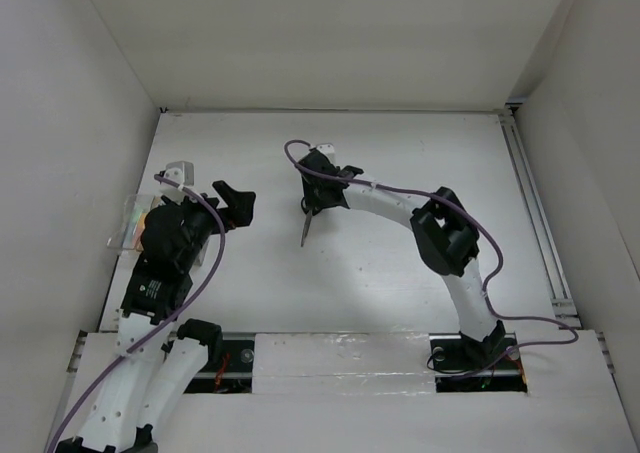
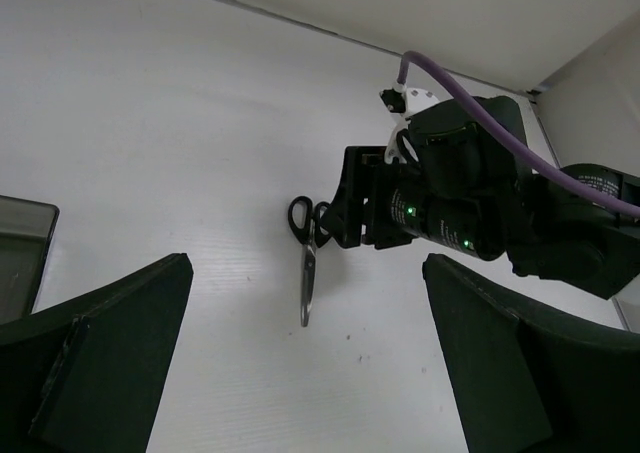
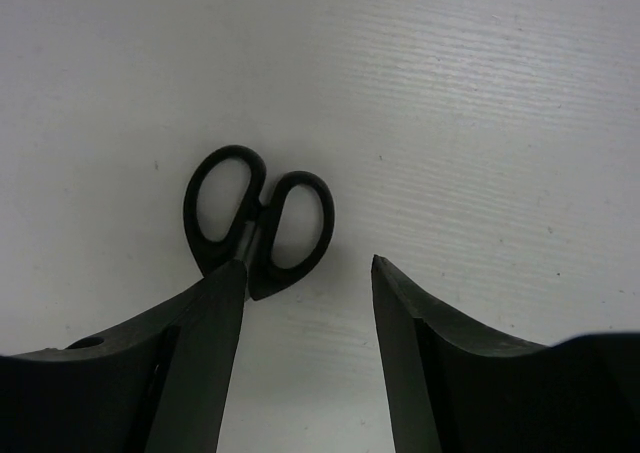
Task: Sort the stationery into containers
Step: Move the scissors to the center of the board, then pick up the scissors from the center of the board, then place the scissors in the storage box.
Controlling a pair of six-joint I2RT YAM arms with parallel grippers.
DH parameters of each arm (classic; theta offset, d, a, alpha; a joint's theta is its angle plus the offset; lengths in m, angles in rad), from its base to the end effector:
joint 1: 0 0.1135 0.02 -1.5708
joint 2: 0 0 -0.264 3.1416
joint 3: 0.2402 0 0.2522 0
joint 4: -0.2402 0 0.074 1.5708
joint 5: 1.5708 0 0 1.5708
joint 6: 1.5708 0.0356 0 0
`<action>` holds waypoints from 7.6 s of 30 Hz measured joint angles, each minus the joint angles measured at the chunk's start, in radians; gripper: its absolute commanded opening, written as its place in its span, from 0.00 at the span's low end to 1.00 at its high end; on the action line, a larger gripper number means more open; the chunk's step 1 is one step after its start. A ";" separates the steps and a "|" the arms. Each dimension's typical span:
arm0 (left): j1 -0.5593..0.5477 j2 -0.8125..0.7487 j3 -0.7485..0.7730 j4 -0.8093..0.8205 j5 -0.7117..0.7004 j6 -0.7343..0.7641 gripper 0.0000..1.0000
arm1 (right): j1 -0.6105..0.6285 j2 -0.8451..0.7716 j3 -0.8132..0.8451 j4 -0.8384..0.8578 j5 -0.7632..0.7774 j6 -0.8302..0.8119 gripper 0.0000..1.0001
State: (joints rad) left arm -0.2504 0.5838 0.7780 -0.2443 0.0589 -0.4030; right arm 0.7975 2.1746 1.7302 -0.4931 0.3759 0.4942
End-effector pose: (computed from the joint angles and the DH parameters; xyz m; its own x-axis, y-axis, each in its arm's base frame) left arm 0.1331 -0.0362 0.3597 -0.1640 -0.3622 -0.9176 0.2609 0.8811 -0.3944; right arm 0.3448 0.3345 0.1933 -0.7394 -0.1259 -0.6614 -0.1853 0.9825 0.0202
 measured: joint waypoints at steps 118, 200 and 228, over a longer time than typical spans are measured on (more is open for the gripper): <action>0.004 0.424 0.097 -0.062 0.098 0.084 0.00 | 0.192 -0.710 -0.559 0.566 -0.197 -0.081 0.86; 0.398 0.690 -0.069 0.249 -0.049 0.686 0.00 | 0.060 -1.311 -0.929 0.396 -0.385 -0.106 0.87; 0.398 0.691 -0.092 0.273 -0.140 0.605 0.19 | 0.060 -1.312 -0.942 0.396 -0.396 -0.106 0.87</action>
State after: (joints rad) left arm 0.1478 1.2747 0.6865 0.0284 -0.0807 0.2020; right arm 0.8574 0.8631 0.7879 -0.0971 -0.0200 0.3882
